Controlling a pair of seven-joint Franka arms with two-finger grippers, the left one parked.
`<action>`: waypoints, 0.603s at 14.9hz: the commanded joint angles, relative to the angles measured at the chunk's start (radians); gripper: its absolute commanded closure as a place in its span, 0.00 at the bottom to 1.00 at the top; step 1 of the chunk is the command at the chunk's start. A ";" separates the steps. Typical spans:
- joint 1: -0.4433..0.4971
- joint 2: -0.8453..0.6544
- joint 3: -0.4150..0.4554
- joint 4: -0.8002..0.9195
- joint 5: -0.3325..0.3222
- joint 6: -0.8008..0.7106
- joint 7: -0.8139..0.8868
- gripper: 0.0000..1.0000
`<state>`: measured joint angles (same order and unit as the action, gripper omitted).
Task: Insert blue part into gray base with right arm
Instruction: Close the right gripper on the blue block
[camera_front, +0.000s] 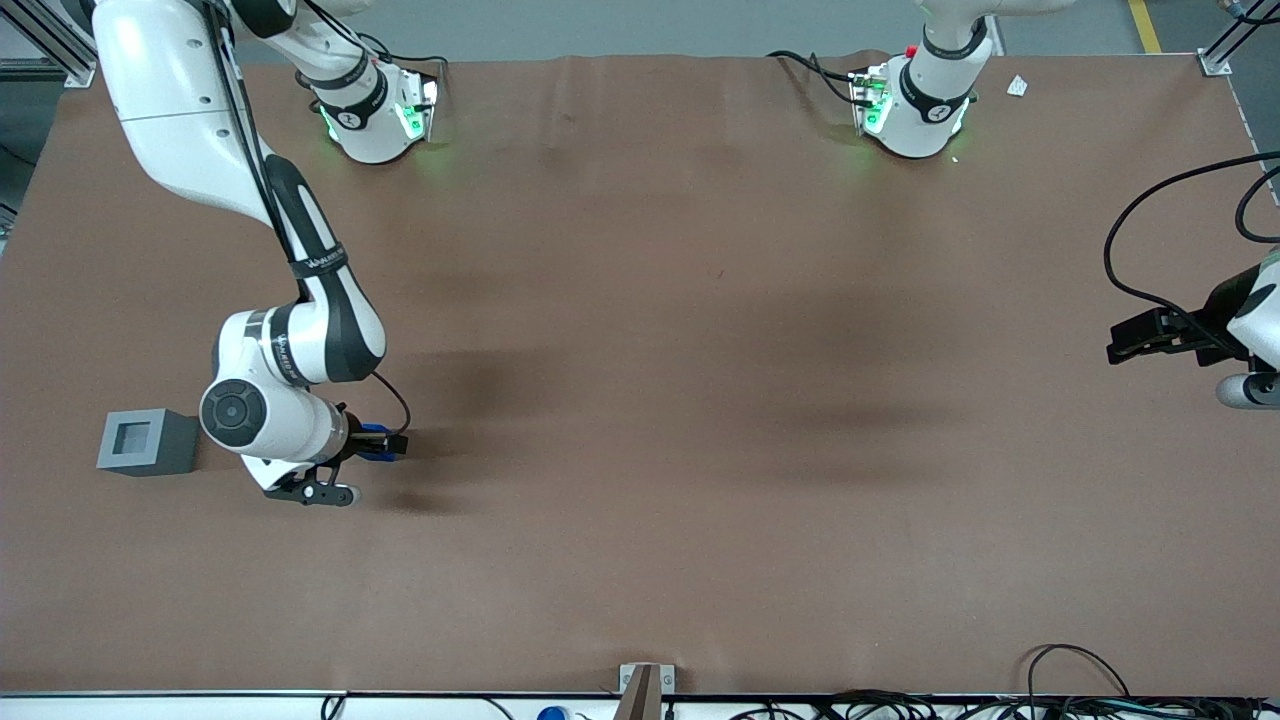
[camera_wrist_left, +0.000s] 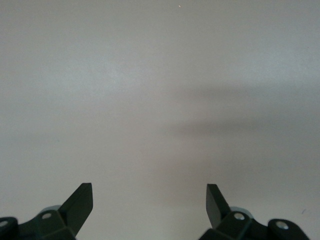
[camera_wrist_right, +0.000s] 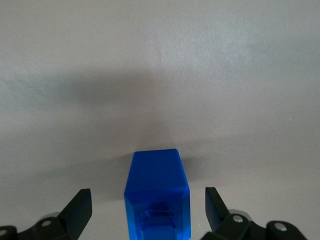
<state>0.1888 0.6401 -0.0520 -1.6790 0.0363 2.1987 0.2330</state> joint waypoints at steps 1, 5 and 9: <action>-0.006 -0.019 0.000 -0.027 0.008 0.013 0.014 0.00; -0.006 -0.019 0.000 -0.024 0.008 0.006 0.014 0.03; -0.008 -0.020 0.000 -0.019 0.008 0.003 0.011 0.17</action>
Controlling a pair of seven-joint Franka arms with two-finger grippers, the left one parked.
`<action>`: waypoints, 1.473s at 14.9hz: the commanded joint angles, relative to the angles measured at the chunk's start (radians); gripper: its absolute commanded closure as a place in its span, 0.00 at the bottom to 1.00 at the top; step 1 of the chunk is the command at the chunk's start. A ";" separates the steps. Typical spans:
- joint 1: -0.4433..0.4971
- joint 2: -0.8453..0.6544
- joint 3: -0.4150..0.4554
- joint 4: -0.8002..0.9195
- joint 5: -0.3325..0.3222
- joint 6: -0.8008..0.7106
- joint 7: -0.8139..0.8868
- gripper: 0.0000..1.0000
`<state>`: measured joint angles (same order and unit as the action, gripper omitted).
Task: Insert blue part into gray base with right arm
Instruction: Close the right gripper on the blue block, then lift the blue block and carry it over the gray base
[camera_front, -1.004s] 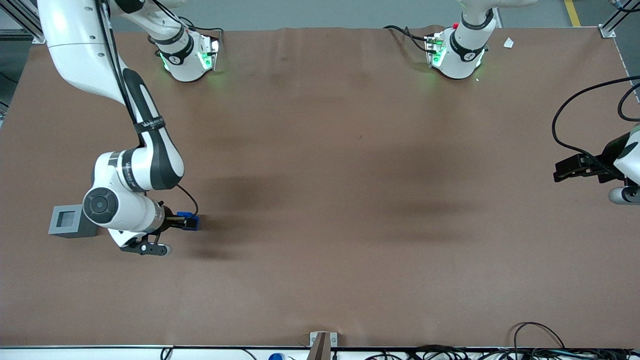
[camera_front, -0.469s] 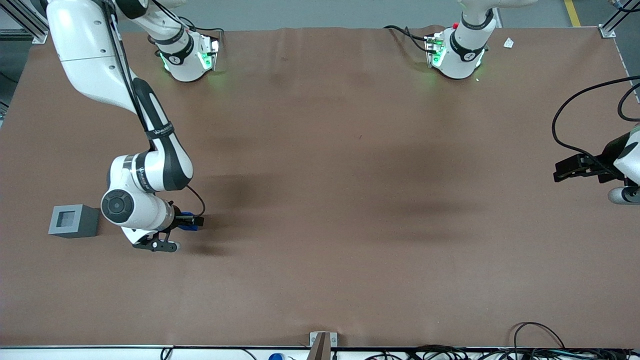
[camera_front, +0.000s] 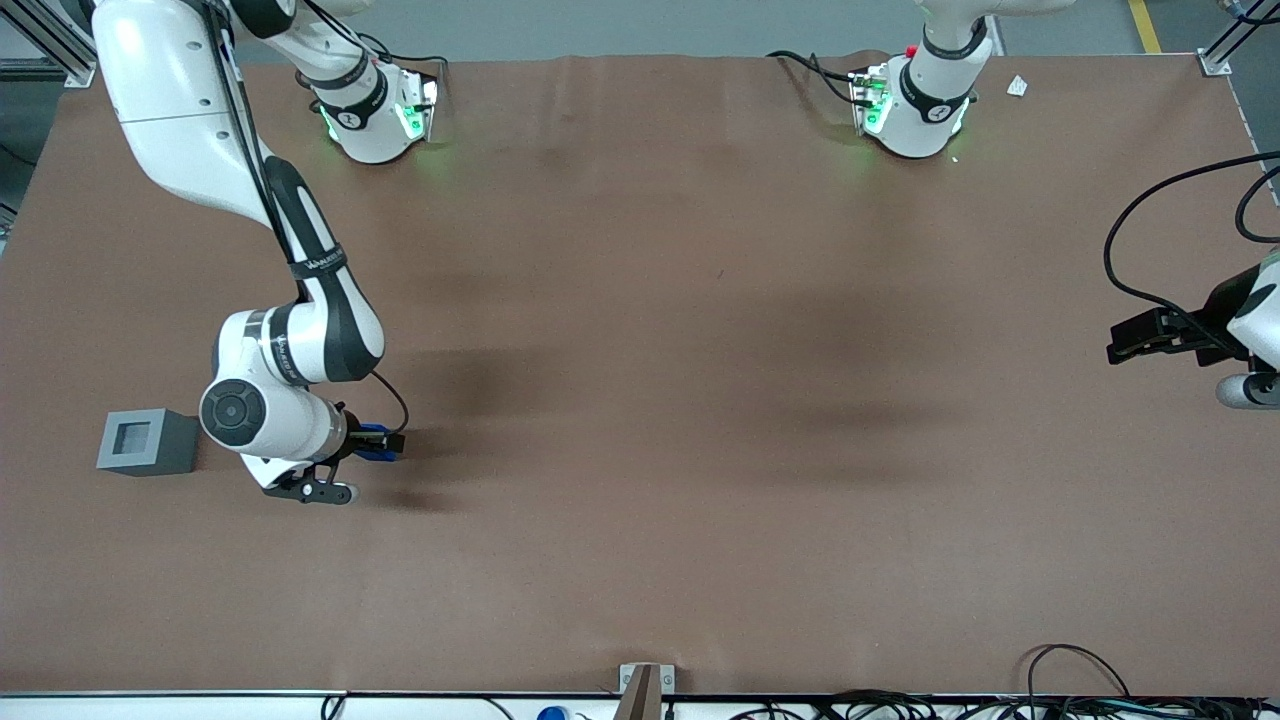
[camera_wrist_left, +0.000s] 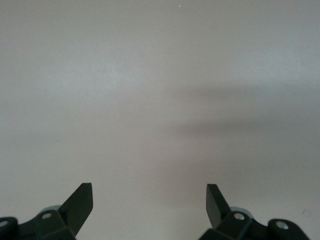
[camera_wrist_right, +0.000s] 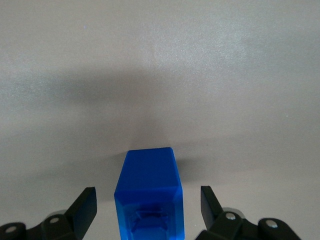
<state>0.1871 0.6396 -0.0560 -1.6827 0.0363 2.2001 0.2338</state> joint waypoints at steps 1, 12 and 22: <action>-0.005 -0.020 0.004 -0.015 0.008 0.001 0.010 0.22; -0.014 -0.031 0.002 0.003 0.008 -0.008 -0.002 0.61; -0.083 -0.135 -0.004 0.055 -0.003 -0.115 -0.011 0.65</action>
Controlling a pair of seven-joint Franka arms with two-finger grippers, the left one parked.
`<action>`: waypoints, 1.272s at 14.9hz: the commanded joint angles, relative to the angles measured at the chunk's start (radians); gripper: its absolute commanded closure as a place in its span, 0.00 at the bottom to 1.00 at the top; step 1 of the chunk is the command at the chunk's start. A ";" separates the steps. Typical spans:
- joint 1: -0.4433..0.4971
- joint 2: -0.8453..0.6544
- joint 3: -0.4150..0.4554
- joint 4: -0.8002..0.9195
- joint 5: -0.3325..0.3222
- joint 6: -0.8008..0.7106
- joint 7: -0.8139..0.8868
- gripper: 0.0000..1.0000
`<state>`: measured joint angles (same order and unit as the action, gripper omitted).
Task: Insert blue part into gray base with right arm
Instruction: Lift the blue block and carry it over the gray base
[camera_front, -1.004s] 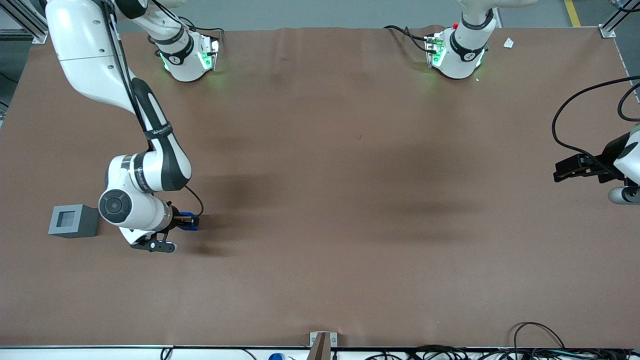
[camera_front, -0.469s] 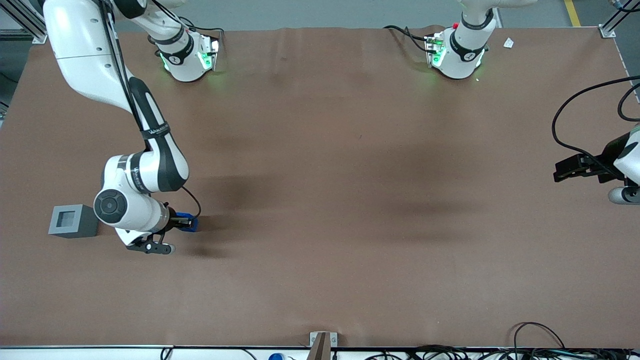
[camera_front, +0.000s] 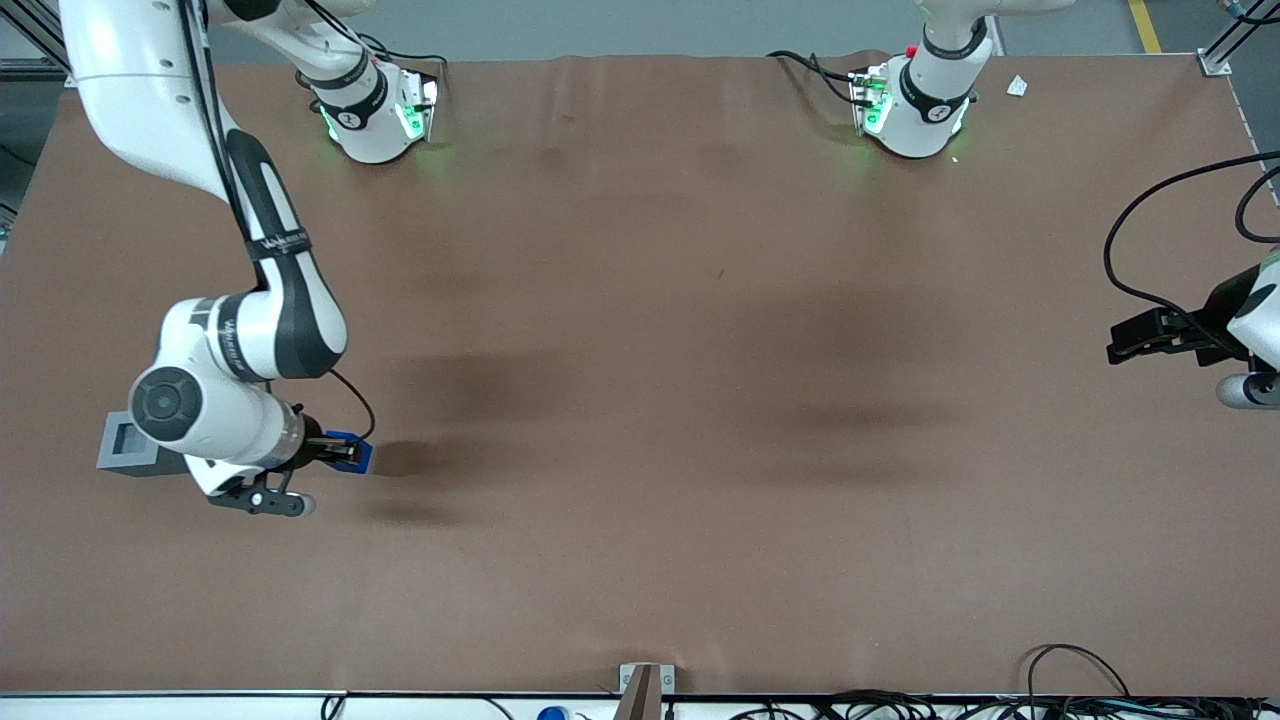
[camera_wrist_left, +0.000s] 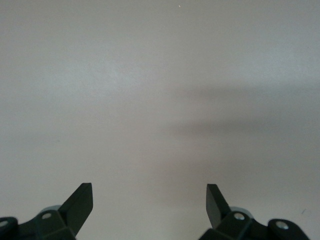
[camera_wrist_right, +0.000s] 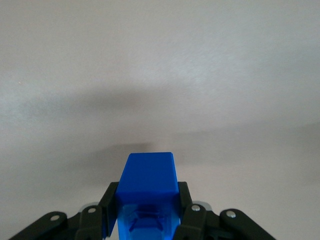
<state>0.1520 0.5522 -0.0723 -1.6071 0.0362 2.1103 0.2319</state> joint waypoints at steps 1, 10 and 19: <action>-0.058 -0.064 0.012 -0.020 -0.002 -0.041 -0.028 0.65; -0.313 -0.124 0.012 -0.025 -0.004 -0.118 -0.426 0.65; -0.410 -0.118 0.011 -0.020 -0.078 -0.069 -0.566 0.65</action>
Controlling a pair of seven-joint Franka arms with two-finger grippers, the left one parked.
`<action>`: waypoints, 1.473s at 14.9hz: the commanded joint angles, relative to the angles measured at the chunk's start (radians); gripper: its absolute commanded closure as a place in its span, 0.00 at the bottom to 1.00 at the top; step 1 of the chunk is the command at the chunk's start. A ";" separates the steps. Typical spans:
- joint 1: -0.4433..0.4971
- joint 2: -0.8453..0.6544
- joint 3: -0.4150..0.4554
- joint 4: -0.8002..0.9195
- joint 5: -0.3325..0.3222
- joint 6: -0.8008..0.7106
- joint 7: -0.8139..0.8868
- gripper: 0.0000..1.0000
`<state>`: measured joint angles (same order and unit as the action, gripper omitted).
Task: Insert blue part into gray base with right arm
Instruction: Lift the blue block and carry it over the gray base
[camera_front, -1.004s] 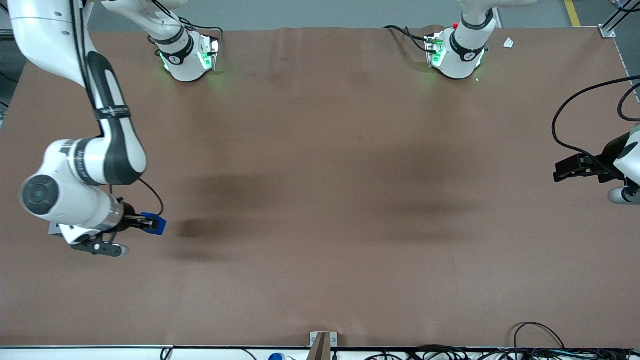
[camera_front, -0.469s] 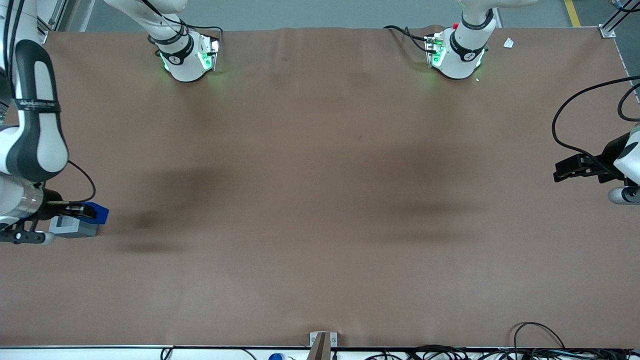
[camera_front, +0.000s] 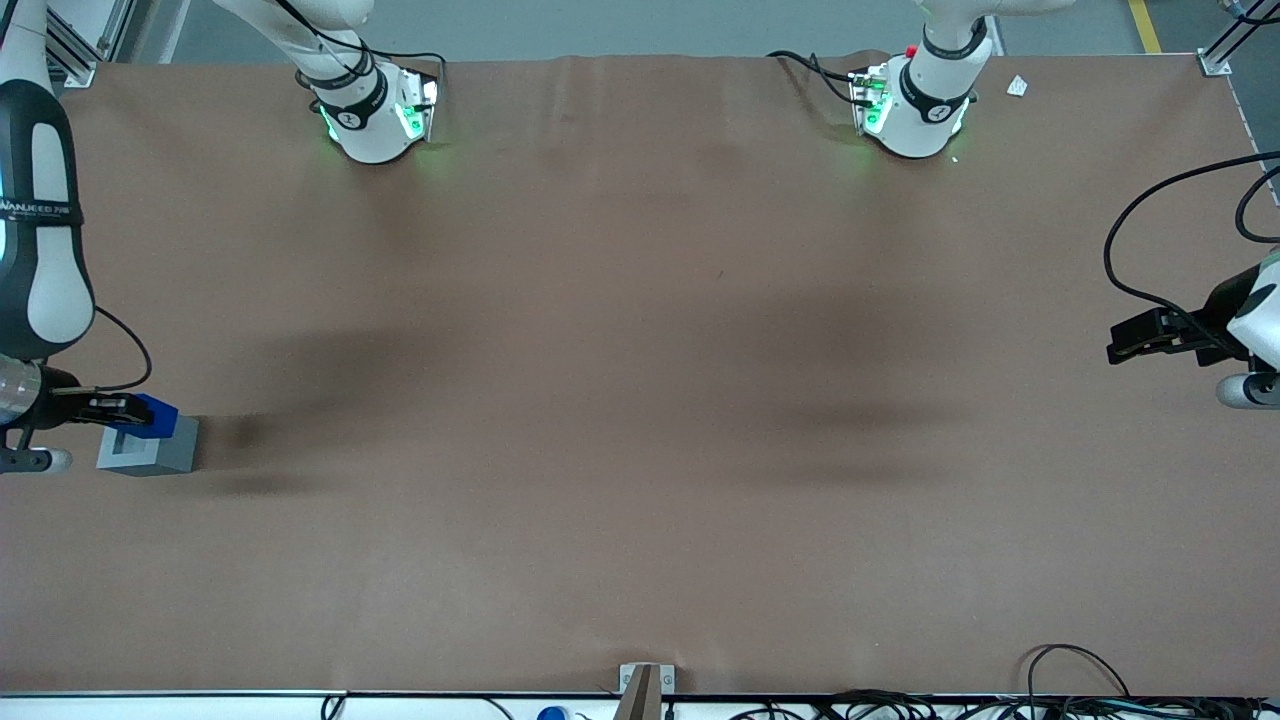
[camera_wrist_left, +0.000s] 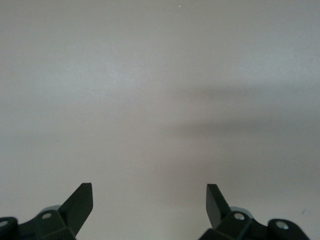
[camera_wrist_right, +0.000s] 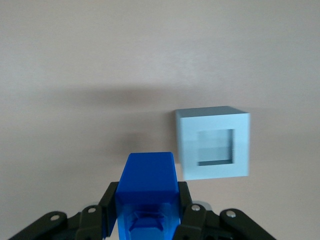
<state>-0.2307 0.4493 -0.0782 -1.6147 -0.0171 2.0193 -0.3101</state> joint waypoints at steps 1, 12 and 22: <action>-0.035 -0.014 0.017 -0.013 -0.024 0.024 -0.033 0.65; -0.102 0.061 0.018 0.048 -0.014 0.027 -0.118 0.66; -0.119 0.135 0.021 0.127 -0.007 0.012 -0.067 0.71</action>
<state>-0.3310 0.5766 -0.0766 -1.5095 -0.0224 2.0484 -0.3966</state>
